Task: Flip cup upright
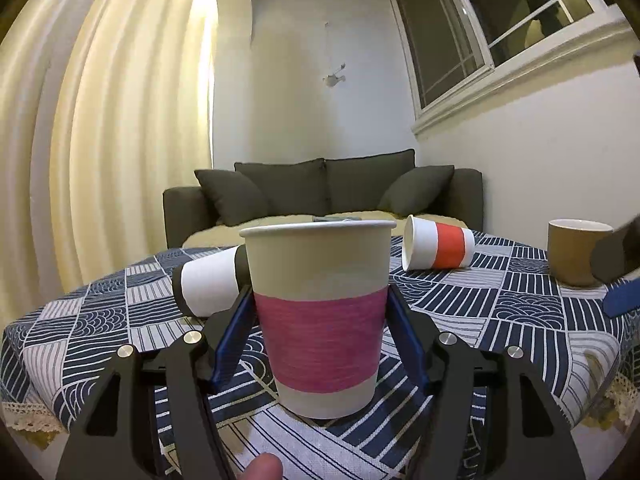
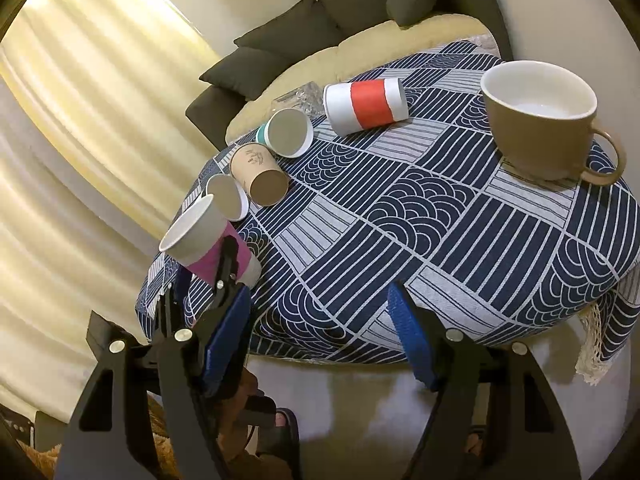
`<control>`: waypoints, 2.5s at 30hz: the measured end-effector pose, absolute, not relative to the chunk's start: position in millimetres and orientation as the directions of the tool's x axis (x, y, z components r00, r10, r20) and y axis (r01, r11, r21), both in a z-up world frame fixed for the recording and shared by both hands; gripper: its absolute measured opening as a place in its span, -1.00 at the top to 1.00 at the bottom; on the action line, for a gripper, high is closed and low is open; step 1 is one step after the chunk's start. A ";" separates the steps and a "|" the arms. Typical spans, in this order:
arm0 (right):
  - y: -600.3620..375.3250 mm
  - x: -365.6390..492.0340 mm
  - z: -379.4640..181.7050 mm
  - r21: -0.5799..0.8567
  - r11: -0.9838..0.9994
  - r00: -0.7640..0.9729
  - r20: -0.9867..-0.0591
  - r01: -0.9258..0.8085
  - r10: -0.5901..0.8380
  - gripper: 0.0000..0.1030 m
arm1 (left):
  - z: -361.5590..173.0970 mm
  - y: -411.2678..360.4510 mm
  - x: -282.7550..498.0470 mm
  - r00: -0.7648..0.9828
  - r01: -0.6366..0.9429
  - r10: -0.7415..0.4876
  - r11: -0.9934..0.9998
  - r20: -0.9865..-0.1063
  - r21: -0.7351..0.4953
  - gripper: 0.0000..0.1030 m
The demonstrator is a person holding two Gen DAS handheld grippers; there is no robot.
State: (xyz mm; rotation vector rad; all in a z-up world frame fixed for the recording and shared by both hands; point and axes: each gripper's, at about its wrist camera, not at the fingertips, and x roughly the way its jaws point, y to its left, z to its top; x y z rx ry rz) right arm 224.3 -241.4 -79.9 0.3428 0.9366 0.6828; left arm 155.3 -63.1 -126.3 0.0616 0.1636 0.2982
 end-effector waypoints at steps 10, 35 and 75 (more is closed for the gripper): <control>-239.6 223.5 -79.3 0.545 0.740 0.402 -0.621 -0.394 0.672 -0.38 | -127.4 -65.0 153.6 0.941 -0.282 0.294 0.955 -0.166 0.093 -0.28; -258.0 202.9 -48.9 0.567 0.678 0.493 -0.469 -0.468 0.733 -0.70 | -86.0 -69.5 116.9 0.956 -0.218 0.234 0.970 -0.177 0.106 -0.83; -232.3 63.4 2.3 0.089 0.738 0.677 -0.336 -0.669 0.655 -0.90 | 17.1 2.1 -29.7 0.945 0.026 -0.015 0.999 -0.327 0.029 -0.88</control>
